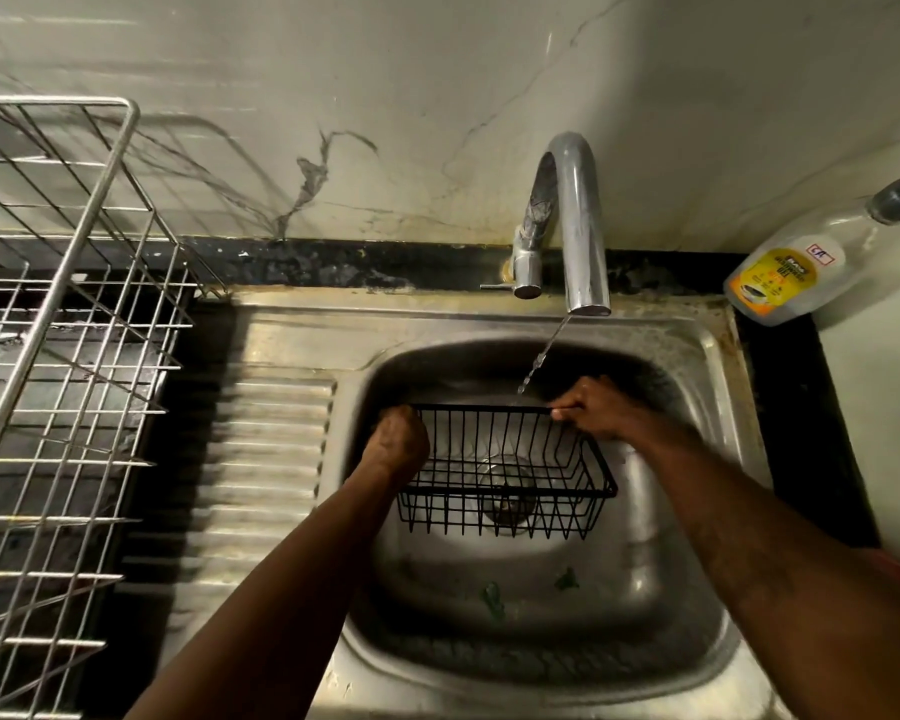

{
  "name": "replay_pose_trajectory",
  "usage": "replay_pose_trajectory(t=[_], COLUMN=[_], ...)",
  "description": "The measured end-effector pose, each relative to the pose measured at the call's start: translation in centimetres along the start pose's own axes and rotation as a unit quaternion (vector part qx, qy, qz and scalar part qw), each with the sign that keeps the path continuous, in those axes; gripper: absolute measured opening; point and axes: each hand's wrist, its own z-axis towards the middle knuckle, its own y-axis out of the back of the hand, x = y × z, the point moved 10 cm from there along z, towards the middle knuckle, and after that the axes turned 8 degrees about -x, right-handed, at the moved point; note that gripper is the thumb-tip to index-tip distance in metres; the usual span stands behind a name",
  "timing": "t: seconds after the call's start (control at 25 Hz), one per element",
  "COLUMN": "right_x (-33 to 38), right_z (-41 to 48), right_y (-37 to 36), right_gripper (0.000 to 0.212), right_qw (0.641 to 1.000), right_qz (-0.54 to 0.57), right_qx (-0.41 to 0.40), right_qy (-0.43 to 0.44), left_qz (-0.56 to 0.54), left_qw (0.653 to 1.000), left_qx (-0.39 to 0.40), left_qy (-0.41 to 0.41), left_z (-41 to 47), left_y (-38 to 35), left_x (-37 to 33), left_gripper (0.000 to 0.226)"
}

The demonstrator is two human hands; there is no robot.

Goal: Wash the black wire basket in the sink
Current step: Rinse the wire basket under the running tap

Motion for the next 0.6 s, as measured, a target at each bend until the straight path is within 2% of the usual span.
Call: replay_pose_trajectory(t=[0.08, 0.24, 0.4, 0.48, 0.6], right_x=[-1.2, 6.1, 11.8, 14.0, 12.4], right_z=[0.2, 1.3, 1.7, 1.2, 0.5], right_y=[1.2, -0.6, -1.6, -2.2, -3.2], right_gripper=[0.019, 0.013, 0.010, 0.007, 0.013], right_qw=[0.999, 0.997, 0.998, 0.995, 0.994], right_qz=[-0.032, -0.050, 0.011, 0.023, -0.007], right_qx=[-0.010, 0.018, -0.023, -0.047, -0.065], right_qy=[-0.013, 0.057, 0.063, 0.090, 0.091], left_qz=[0.003, -0.011, -0.010, -0.033, -0.030], left_qw=[1.000, 1.000, 1.000, 0.999, 0.998], left_qx=[0.002, 0.000, -0.004, -0.005, 0.017], left_qy=[-0.002, 0.006, 0.006, -0.025, -0.053], left_z=[0.1, 0.3, 0.1, -0.7, -2.1], left_y=[0.2, -0.4, -0.4, -0.9, -2.8], left_x=[-0.4, -1.0, -2.1, -4.2, -6.2], left_gripper=[0.023, 0.018, 0.016, 0.019, 0.016])
